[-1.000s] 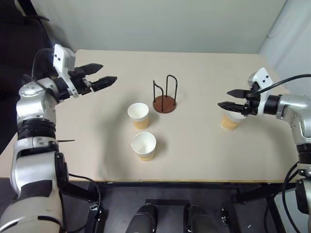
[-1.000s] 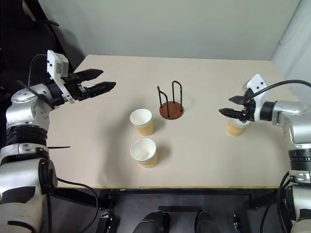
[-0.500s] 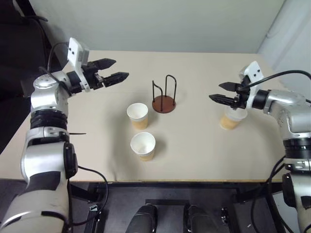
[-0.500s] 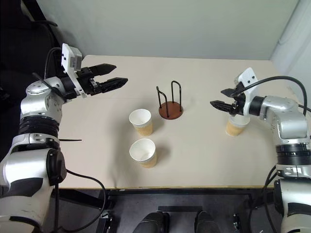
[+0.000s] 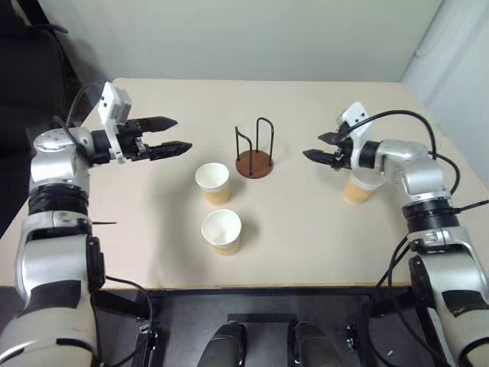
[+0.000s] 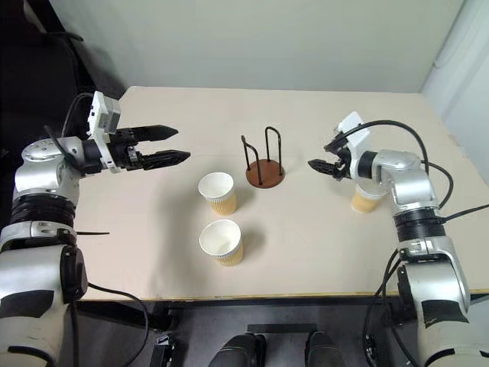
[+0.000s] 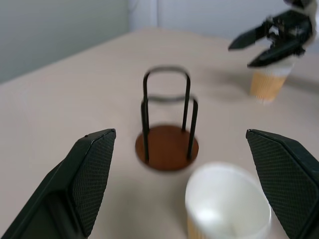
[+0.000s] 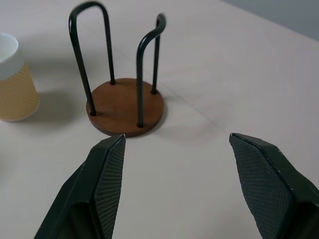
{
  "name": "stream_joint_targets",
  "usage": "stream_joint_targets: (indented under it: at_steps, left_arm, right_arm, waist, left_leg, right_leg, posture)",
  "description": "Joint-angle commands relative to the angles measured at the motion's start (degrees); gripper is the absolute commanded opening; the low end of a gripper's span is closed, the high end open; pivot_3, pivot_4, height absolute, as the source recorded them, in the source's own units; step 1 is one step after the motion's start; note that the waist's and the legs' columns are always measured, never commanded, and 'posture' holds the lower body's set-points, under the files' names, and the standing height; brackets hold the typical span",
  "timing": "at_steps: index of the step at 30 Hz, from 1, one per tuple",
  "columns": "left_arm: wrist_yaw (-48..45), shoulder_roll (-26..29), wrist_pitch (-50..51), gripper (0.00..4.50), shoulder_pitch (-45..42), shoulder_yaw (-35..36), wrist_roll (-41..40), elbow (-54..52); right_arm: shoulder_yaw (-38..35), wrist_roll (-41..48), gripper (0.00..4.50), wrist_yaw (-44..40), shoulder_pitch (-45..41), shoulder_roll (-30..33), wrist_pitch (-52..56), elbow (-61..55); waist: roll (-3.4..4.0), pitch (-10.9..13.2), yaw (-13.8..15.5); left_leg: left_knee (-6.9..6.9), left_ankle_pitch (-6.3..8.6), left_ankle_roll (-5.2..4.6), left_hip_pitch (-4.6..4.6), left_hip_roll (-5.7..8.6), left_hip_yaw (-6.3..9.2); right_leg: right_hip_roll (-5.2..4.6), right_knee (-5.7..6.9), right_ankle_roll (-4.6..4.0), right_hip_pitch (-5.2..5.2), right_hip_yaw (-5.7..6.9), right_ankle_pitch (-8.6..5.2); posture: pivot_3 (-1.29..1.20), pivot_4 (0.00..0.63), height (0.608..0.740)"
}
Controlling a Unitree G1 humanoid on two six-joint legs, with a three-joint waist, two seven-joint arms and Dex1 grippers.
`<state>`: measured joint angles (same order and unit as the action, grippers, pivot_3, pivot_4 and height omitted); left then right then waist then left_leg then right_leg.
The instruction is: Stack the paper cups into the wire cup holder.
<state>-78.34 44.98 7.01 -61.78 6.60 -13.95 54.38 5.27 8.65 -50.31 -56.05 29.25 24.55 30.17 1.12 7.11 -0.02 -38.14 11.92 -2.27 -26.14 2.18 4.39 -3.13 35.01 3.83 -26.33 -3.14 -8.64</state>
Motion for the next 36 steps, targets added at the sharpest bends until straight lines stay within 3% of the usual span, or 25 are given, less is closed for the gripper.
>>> stream_joint_targets:
  at_steps: [1,5,12,18,23,36]
  left_arm:
    - [5.6,0.9,-3.1,4.5,-2.3,1.8,1.1,1.8]
    - [10.6,-2.2,-5.3,4.5,-3.3,2.7,0.7,4.1]
    - [10.1,-7.4,-7.0,4.5,-5.3,1.5,1.3,5.6]
    - [9.8,-7.7,-7.6,4.5,-6.6,1.7,2.1,7.1]
    - [9.9,-7.7,-8.2,4.5,-6.7,1.5,2.9,7.3]
    - [9.9,-14.5,-11.4,4.5,-9.1,-1.7,6.1,9.3]
  right_arm:
    - [-0.4,-0.8,3.34,0.1,-3.0,-0.4,-2.9,0.3]
    - [-0.8,-0.4,3.34,-0.8,-1.0,0.6,-1.4,-4.6]
    - [-2.9,0.9,3.34,-0.7,3.8,4.8,3.8,-13.9]
    - [-1.8,0.1,3.34,2.2,3.0,1.2,3.1,-12.1]
    - [-2.0,0.0,3.34,2.0,2.6,0.4,2.4,-11.8]
    - [-7.0,4.5,3.34,0.2,10.7,10.5,11.4,-28.9]
  waist:
    - [0.0,0.0,0.3]
    - [0.0,0.0,0.8]
    - [-0.01,0.0,1.1]
    - [-0.01,0.0,-0.1]
    - [-0.01,0.0,-0.2]
    - [-0.01,0.0,1.1]
  left_leg:
    - [0.0,0.0,0.0,0.0,0.0,0.0]
    - [-0.02,0.0,-0.02,-0.01,0.05,0.01]
    - [-0.05,-0.29,0.56,-0.08,0.07,0.0]
    - [0.07,-0.24,0.48,0.06,-0.02,0.0]
    - [0.11,-0.17,0.18,0.06,-0.05,0.03]
    - [-0.03,-0.24,0.21,-0.06,0.03,-0.02]
  right_leg:
    - [-0.01,0.0,-0.01,0.01,0.01,-0.01]
    - [-0.05,-0.04,-0.11,0.07,0.03,0.01]
    - [-0.07,-0.08,-0.16,0.08,0.06,0.04]
    - [0.01,-0.02,0.28,0.05,0.02,0.29]
    - [0.04,0.02,0.11,0.01,0.05,0.26]
    - [-0.04,-0.07,0.07,0.07,0.03,0.31]
  posture:
    - [0.0,0.15,0.74]
    - [0.0,0.15,0.74]
    - [0.0,0.15,0.74]
    - [0.0,0.15,0.74]
    - [0.0,0.15,0.74]
    - [0.0,0.15,0.74]
